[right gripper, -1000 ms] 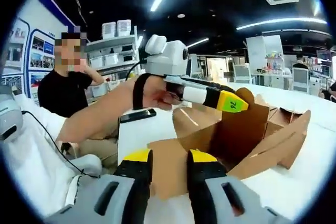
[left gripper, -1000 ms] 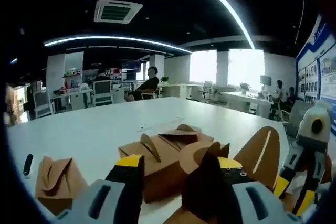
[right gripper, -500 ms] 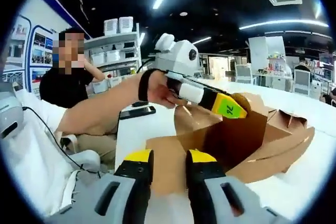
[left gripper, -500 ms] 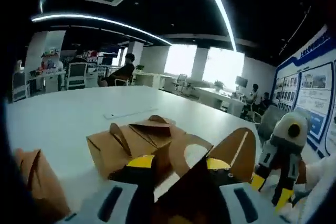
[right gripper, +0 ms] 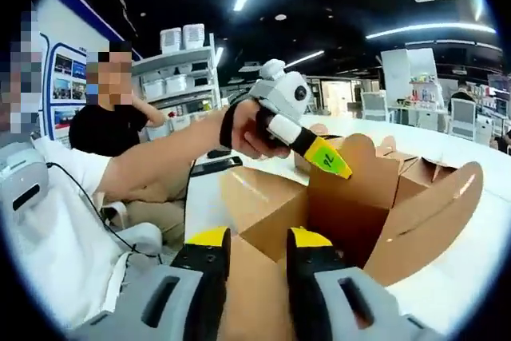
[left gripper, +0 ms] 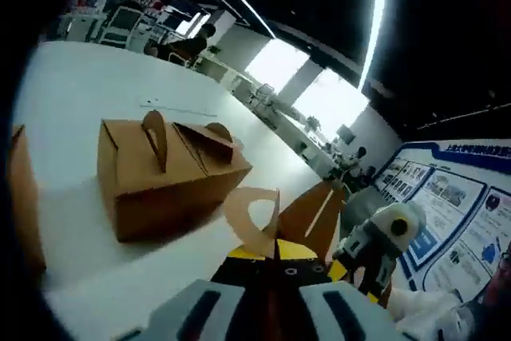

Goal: Pick up one paper box from the group, open the paper box, and remove the item inside

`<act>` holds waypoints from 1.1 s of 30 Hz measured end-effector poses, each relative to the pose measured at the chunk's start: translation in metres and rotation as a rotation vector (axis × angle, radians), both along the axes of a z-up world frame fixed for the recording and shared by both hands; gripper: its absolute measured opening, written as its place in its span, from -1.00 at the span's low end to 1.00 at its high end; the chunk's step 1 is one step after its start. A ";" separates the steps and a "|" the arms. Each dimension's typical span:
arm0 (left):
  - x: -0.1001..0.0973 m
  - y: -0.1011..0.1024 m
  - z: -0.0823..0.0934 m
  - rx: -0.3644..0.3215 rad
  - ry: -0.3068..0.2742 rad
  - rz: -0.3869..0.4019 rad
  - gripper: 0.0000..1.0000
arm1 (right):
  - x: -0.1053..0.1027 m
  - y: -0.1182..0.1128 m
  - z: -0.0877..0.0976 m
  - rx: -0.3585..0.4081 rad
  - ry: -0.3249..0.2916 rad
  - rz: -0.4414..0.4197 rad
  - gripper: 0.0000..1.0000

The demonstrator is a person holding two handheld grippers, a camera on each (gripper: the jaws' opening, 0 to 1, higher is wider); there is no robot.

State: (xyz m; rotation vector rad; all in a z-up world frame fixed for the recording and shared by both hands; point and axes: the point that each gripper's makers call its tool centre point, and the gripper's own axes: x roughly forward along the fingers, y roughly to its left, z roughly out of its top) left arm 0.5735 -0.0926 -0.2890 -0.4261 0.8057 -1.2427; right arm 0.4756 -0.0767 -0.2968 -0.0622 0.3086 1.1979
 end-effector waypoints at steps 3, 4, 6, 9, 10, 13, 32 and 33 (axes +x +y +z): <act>0.003 -0.002 -0.005 -0.054 0.059 0.025 -0.93 | -0.002 0.002 0.000 0.006 -0.013 -0.003 -0.41; 0.004 -0.002 -0.008 -0.050 0.060 0.033 -0.92 | -0.002 0.002 0.000 0.011 -0.012 -0.007 -0.40; 0.006 -0.002 -0.011 -0.041 0.012 0.051 -0.84 | -0.001 0.002 0.000 0.016 -0.011 -0.014 -0.40; 0.010 -0.002 -0.018 0.011 -0.084 0.080 -0.64 | -0.002 0.005 0.000 0.014 -0.012 -0.011 -0.40; 0.009 -0.002 -0.020 0.019 -0.083 0.085 -0.57 | -0.003 0.007 0.000 0.015 -0.011 -0.010 -0.39; 0.011 -0.001 -0.025 0.049 -0.109 0.109 -0.40 | -0.003 0.010 -0.001 0.016 -0.015 -0.015 -0.38; 0.027 0.001 -0.044 0.134 -0.166 0.168 -0.54 | -0.001 0.014 -0.004 0.015 -0.019 -0.032 -0.36; 0.027 0.003 -0.039 0.129 -0.173 0.170 -0.49 | -0.001 0.014 -0.004 0.015 -0.020 -0.034 -0.33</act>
